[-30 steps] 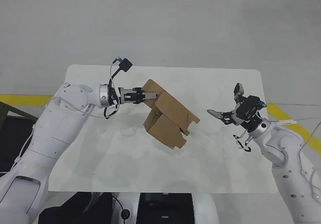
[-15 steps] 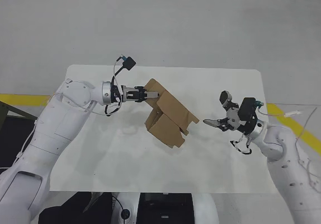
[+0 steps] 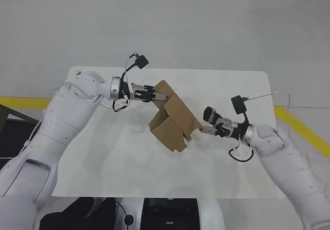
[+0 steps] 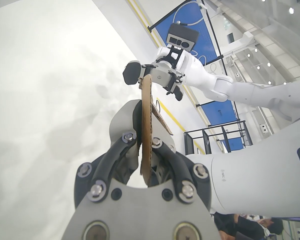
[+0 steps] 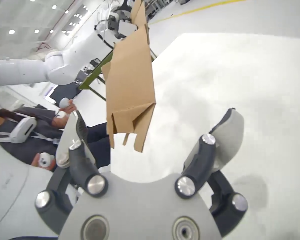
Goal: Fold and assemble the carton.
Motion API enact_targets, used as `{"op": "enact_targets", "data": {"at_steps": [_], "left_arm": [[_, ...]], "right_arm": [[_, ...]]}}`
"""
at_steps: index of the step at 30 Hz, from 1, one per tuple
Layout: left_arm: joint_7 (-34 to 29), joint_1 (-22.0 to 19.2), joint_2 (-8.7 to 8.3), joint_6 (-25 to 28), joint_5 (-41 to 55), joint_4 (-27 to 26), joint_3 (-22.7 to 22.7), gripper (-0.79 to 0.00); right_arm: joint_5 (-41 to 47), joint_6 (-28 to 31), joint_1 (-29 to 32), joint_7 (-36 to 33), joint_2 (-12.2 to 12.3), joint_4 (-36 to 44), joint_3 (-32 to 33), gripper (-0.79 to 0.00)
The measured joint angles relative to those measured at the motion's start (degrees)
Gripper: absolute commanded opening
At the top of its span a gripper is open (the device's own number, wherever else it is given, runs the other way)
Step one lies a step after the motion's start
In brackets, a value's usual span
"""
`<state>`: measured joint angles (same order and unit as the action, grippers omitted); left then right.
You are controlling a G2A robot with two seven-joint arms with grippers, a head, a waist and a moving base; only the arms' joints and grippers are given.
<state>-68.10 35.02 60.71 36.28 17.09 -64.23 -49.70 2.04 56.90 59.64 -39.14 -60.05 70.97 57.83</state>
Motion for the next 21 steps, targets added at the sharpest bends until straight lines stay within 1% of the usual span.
{"op": "enact_targets", "data": {"at_steps": [3, 6, 9, 21], "left_arm": [[0.40, -1.19, 0.41, 0.30, 0.34, 0.57, 1.41, -0.785], [0.54, -2.21, 0.62, 0.45, 0.93, 0.61, 2.85, -0.785], [0.81, -2.73, 0.72, 0.72, 1.64, 0.45, 3.88, -0.785], [1.03, -2.53, 0.71, 0.59, 1.56, 0.32, 3.82, -0.785]], "right_arm": [[10.36, -4.00, -2.96, -10.64, 0.29, -1.10, -2.58, 0.000], [15.06, -8.70, -5.40, -16.91, 0.57, -1.44, -3.88, 0.000], [15.49, -9.49, -5.92, -17.75, 0.65, -1.62, -3.99, 0.000], [15.38, -9.49, -5.79, -17.52, 0.63, -1.64, -3.93, 0.000]]}}
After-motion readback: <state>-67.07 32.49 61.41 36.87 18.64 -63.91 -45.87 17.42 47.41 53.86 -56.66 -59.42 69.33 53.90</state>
